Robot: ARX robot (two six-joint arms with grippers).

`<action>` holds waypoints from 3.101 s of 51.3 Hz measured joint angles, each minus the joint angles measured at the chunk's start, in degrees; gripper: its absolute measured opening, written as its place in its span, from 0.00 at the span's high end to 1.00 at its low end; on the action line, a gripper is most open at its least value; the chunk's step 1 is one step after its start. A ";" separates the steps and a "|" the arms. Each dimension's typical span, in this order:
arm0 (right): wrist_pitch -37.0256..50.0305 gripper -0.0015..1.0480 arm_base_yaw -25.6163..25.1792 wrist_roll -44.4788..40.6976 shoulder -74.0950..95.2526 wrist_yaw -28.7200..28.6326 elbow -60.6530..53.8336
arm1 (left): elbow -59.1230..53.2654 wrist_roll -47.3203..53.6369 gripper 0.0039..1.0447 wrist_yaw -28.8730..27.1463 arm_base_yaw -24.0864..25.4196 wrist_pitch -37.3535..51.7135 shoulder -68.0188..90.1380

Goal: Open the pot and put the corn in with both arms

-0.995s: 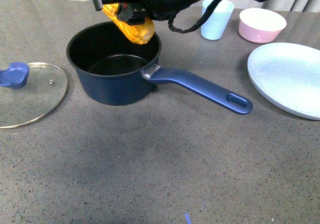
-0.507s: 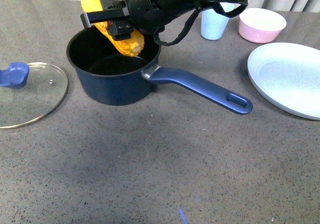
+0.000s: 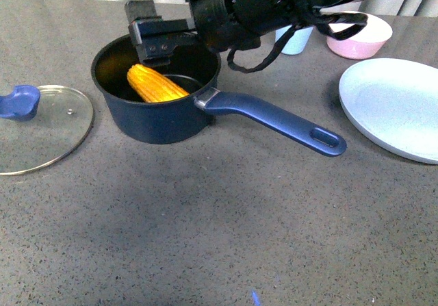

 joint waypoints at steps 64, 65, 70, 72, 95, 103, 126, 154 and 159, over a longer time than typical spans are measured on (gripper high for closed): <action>30.38 0.98 -18.47 -3.54 -64.46 22.45 -65.13 | 0.00 0.02 0.08 -0.02 0.00 0.00 0.00; 30.32 0.98 -18.69 -3.37 -64.85 22.16 -65.44 | 0.00 0.00 0.08 -0.02 0.00 0.00 0.00; 29.18 0.98 -21.16 -3.50 -69.22 20.11 -68.54 | 0.00 0.02 0.08 -0.02 0.00 0.00 0.00; 28.50 0.98 -22.10 -3.50 -70.97 19.30 -69.77 | 0.00 0.02 0.08 0.00 0.00 0.00 0.00; 18.82 0.98 -31.54 -3.48 -87.08 10.32 -76.22 | 0.00 0.02 0.08 -0.02 0.00 0.00 0.00; 19.34 0.98 -31.67 -3.50 -89.31 9.90 -77.79 | 0.00 0.02 0.08 -0.02 0.00 0.00 0.00; 6.10 0.98 -31.80 -3.50 -103.30 9.81 -77.81 | 0.00 0.02 0.08 -0.02 0.00 0.00 0.00; -3.34 0.98 -31.80 -3.50 -112.76 9.81 -77.81 | 0.00 0.02 0.08 -0.02 0.00 0.00 0.00; -12.59 0.98 -31.80 -3.50 -120.54 9.84 -77.79 | 0.00 0.02 0.08 -0.02 0.00 0.00 0.00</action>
